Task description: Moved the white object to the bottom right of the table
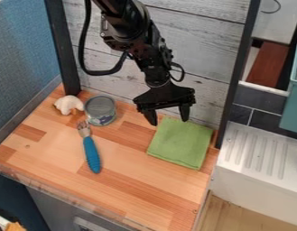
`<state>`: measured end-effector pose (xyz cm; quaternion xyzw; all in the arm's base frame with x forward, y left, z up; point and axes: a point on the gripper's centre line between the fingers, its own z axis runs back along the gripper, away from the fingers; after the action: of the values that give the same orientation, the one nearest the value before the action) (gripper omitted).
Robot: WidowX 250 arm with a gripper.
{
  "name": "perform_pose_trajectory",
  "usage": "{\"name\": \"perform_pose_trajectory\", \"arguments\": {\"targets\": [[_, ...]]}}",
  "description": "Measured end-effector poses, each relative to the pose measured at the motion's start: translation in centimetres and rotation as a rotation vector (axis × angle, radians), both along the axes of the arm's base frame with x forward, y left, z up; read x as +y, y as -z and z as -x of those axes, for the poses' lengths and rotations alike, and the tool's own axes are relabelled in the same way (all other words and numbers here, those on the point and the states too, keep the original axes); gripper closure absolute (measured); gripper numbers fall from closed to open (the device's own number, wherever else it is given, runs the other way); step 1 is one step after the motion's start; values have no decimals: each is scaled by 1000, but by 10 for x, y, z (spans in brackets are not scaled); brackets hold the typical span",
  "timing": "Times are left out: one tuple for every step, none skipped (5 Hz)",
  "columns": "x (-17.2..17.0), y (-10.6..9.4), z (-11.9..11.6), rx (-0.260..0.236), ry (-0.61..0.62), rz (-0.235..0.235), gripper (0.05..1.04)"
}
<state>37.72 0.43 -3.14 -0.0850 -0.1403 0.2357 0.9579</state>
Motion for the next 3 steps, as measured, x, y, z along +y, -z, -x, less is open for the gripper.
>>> {"name": "perform_pose_trajectory", "arguments": {"targets": [[-1,12,5,33,-2,2,84],[6,16,16,55,-40,-3,84],[24,0,14,13,-68,-14,84]]}}
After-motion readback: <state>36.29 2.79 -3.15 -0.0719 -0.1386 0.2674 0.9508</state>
